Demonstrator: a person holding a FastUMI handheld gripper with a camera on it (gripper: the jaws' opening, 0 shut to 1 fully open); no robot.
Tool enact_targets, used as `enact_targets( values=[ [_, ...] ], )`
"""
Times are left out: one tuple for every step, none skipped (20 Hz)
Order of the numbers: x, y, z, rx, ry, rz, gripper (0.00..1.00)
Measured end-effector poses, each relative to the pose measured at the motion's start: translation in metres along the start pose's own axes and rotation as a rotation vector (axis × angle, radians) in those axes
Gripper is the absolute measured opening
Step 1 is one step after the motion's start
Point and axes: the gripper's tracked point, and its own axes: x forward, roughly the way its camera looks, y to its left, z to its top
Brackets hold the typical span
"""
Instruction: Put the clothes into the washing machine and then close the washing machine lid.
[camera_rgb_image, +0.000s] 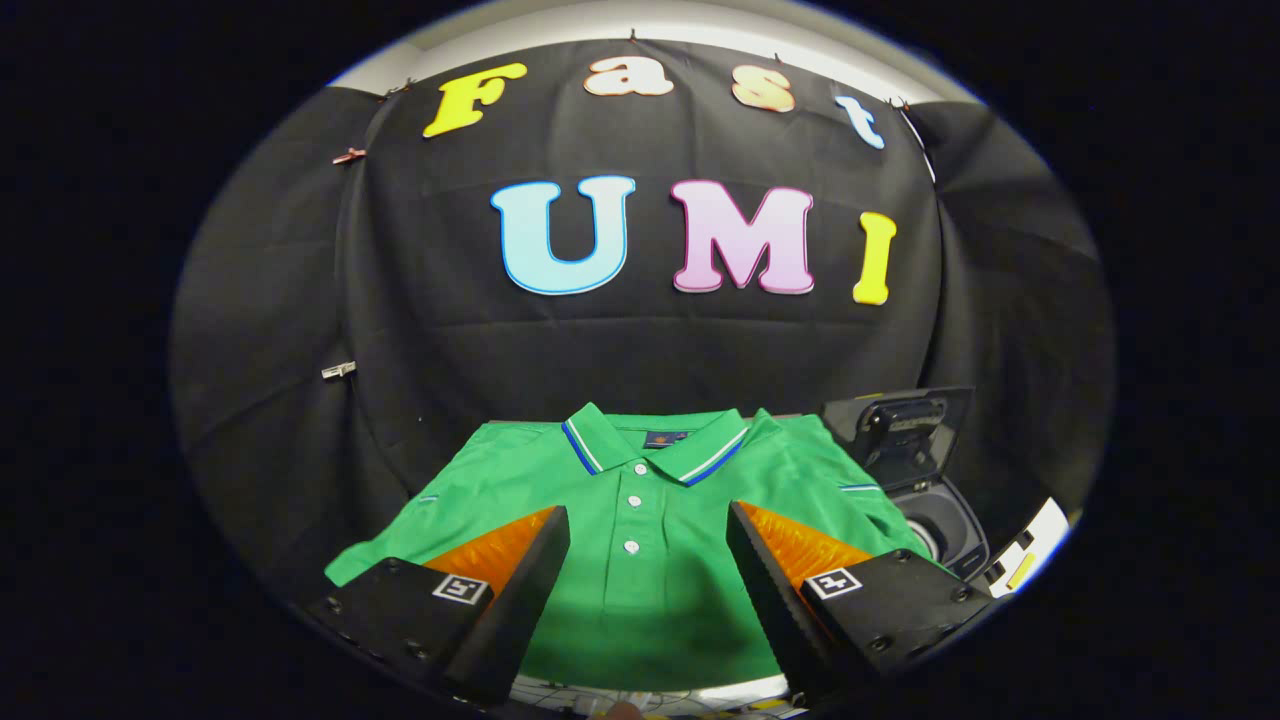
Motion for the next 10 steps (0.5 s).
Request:
enact_targets(
  values=[
    [0.011,0.000,0.002,0.012,0.036,-0.003,0.99],
    [0.021,-0.003,0.000,0.014,0.085,-0.014,0.99],
    [0.033,-0.004,0.000,0.011,0.123,-0.019,0.99],
    [0.045,-0.005,-0.002,0.006,0.167,-0.018,0.99],
    [0.054,-0.005,-0.008,0.002,0.211,-0.018,0.99],
    [0.060,-0.004,-0.013,0.005,0.256,-0.015,0.99],
    [0.069,-0.005,-0.020,0.000,0.307,-0.013,0.99],
    [0.074,-0.007,-0.026,-0.004,0.352,-0.020,0.99],
    [0.074,-0.005,-0.033,-0.004,0.402,-0.017,0.99],
    [0.074,-0.006,-0.038,-0.008,0.441,-0.021,0.99]
  ],
)
